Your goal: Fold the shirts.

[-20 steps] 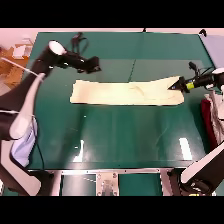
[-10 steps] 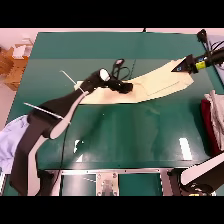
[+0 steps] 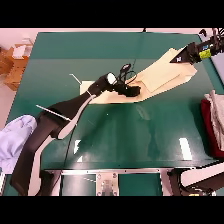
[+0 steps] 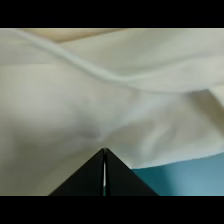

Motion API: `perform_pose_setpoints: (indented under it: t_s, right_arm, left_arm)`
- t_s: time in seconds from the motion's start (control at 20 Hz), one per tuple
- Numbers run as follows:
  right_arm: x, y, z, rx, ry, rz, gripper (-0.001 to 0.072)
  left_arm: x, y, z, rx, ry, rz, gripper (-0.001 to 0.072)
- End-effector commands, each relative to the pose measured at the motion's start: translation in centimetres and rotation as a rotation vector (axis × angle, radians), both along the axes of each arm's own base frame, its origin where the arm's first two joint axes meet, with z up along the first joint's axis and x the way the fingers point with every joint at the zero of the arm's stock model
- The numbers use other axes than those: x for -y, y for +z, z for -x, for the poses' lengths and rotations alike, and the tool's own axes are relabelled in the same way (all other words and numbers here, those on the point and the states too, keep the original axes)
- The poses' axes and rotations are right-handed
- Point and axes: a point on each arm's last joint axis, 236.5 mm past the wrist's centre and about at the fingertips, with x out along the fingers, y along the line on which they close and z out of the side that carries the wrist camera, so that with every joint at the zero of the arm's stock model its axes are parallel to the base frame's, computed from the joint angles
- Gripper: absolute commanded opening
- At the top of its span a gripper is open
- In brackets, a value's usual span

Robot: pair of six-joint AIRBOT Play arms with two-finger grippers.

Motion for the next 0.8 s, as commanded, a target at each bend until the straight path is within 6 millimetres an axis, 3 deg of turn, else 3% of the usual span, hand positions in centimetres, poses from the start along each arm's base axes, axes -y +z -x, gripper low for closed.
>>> perform_pose_setpoints:
  t_s: [0.0,0.1,0.25,0.4,0.5,0.6,0.65,0.7,0.75]
  right_arm:
    - [-1.6,0.5,0.3,-0.023,-0.002,-0.018,0.0014]
    - [-3.4,0.6,0.3,-0.032,0.008,-0.027,0.0014]
    - [-9.1,0.1,-0.7,-0.021,0.018,-0.06,0.0014]
    - [-18.6,-1.7,-1.0,-0.004,0.079,-0.1,0.0014]
    - [-26.1,-4.0,-1.1,0.03,0.126,-0.128,0.0015]
    - [-33.9,-7.6,-1.1,0.072,0.138,-0.158,0.0015]
    - [-37.8,-9.7,-1.0,0.099,0.127,-0.176,0.0097]
    - [-41.2,-11.8,-0.6,0.118,0.115,-0.195,0.0384]
    - [-44.2,-14.0,0.6,0.117,0.121,-0.203,0.061]
  left_arm:
    - [-3.8,4.3,1.4,-0.07,-0.093,0.0,0.0025]
    - [-9.3,8.8,0.7,-0.079,-0.106,-0.006,0.0025]
    - [-19.5,16.1,-1.4,-0.034,-0.021,-0.002,0.0025]
    - [-29.6,22.1,-2.7,0.05,0.132,-0.007,0.0025]
    - [-34.6,24.5,-2.6,0.087,0.216,-0.015,0.0025]
    - [-37.9,25.6,-2.3,0.098,0.268,-0.025,0.0025]
    - [-39.0,25.7,-2.3,0.101,0.283,-0.031,0.0025]
    - [-39.7,25.6,-2.3,0.109,0.284,-0.039,0.0025]
    - [-40.1,25.4,-2.2,0.11,0.282,-0.046,0.0025]
